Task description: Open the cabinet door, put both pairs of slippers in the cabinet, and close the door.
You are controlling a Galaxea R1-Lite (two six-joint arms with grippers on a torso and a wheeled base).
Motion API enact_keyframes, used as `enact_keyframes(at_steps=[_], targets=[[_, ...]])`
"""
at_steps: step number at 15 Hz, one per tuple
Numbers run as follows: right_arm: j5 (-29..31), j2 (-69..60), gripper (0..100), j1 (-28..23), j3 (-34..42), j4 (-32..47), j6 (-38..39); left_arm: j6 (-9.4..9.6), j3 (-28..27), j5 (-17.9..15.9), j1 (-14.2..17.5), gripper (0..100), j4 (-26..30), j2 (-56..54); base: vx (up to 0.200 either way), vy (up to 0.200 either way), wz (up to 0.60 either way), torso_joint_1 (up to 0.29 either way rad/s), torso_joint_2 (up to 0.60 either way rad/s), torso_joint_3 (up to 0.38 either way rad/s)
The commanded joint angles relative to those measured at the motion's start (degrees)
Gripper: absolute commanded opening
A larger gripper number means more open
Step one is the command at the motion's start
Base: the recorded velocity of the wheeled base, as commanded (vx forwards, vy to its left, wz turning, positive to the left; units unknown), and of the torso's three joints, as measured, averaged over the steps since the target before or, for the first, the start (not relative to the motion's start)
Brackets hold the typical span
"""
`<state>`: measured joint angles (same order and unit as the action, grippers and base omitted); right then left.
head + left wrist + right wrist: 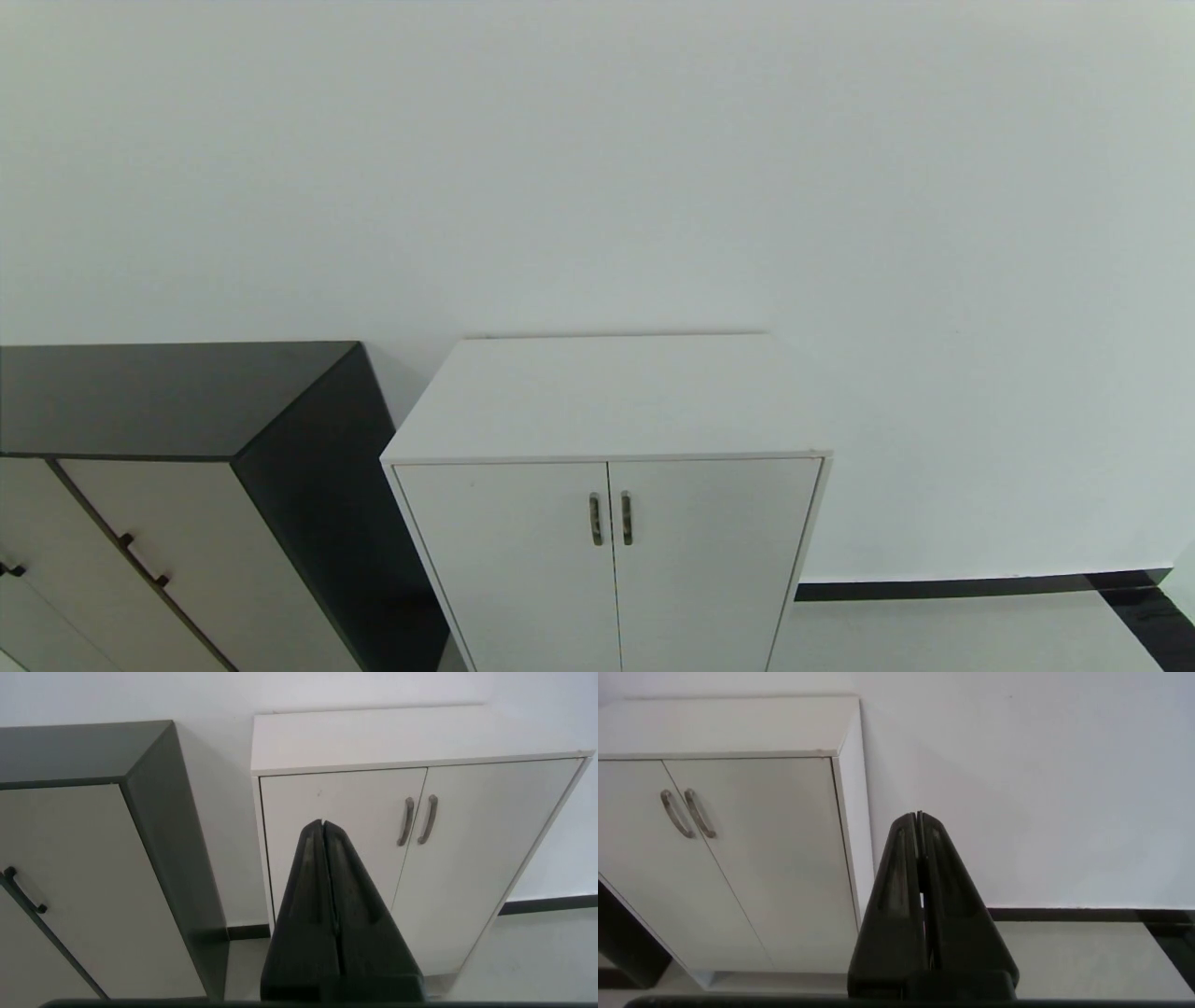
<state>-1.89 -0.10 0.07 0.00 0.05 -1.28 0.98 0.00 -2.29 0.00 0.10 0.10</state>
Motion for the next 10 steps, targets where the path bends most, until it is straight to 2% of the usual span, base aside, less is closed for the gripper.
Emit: enact_keyframes(at_steps=[1, 10], targets=[[0.0, 0.1, 0, 0.0, 0.0, 0.0, 0.0, -0.01, 0.0, 0.0, 0.0, 0, 0.0, 0.0, 0.000, 0.000, 0.00, 0.000, 0.00, 0.000], [0.0, 0.1, 0, 0.0, 0.0, 0.0, 0.4, -0.01, 0.0, 0.0, 0.0, 0, 0.0, 0.0, 0.000, 0.000, 0.00, 0.000, 0.00, 0.000]])
